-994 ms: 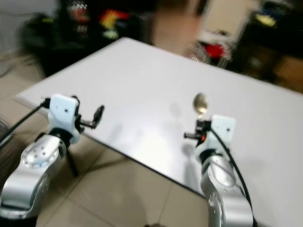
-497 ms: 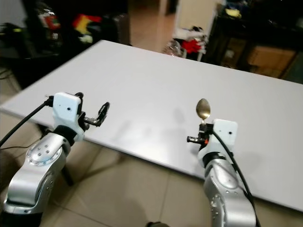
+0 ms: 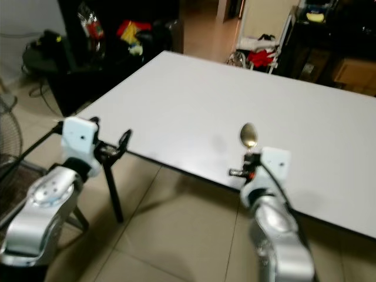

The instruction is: Setting the table

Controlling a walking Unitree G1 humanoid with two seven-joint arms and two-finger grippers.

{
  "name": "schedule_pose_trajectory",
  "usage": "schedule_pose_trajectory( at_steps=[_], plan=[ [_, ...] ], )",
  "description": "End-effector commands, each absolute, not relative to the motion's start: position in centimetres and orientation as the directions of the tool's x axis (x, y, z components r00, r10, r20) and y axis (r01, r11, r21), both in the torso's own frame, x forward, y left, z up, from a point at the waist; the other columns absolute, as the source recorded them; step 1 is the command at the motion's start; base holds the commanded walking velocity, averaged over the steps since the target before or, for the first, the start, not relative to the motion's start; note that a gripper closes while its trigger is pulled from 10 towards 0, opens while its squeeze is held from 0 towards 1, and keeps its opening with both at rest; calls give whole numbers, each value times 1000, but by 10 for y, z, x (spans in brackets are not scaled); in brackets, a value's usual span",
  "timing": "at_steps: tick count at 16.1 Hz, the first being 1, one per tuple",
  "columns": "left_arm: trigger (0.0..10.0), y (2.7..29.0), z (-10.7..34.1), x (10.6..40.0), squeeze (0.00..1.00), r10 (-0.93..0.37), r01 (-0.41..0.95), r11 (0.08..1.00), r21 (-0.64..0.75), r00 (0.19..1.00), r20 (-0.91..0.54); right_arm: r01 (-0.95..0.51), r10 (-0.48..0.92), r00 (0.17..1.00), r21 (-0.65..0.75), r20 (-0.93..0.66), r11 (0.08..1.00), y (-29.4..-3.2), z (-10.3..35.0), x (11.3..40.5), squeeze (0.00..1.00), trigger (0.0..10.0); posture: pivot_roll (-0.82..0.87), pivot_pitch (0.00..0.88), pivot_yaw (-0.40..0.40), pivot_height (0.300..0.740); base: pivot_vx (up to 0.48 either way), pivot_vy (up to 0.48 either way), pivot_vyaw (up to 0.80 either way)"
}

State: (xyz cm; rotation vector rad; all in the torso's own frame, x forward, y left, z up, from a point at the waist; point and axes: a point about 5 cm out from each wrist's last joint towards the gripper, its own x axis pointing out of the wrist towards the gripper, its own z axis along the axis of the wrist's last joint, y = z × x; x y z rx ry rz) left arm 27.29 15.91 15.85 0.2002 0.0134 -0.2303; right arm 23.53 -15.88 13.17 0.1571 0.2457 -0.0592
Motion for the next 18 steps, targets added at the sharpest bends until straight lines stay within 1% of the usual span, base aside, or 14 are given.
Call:
schedule_pose_trajectory(
  at_steps=[1,4,5,6,8,10,13,18],
  plan=[
    [10000,156,163,276,0,-246,245,948,205,969,-22,90,-52,970,149,-238,985,-162,134,235,0,10000,24,0,-35,740,0,409,-725],
    [10000,155,166,280,0,-258,256,946,197,966,-18,107,-66,968,161,-241,981,-162,134,234,0,10000,18,0,-26,740,0,399,-748],
    [10000,154,167,280,0,-259,254,950,182,966,0,113,-73,968,157,-240,981,-163,134,234,0,10000,17,0,-25,740,0,0,-694],
    [10000,154,165,279,0,-236,235,959,160,972,-14,113,-74,969,155,-237,981,-165,135,234,0,10000,13,0,-27,740,0,0,0],
    [10000,153,160,275,0,-238,240,957,163,971,-27,105,-70,969,138,-236,985,-168,135,235,0,10000,16,0,-35,740,0,0,0],
    [10000,154,159,273,0,-254,252,952,176,967,-12,50,-22,974,120,-226,992,-166,137,239,0,10000,21,0,-44,740,0,0,0],
    [10000,159,165,274,0,-259,254,952,173,966,5,-4,29,977,120,-212,993,-160,140,245,0,10000,36,0,-55,740,362,0,0],
    [10000,159,164,274,0,-267,262,949,174,964,4,-28,54,976,124,-211,992,-158,141,248,0,10000,36,0,-56,740,417,0,0]
  ],
)
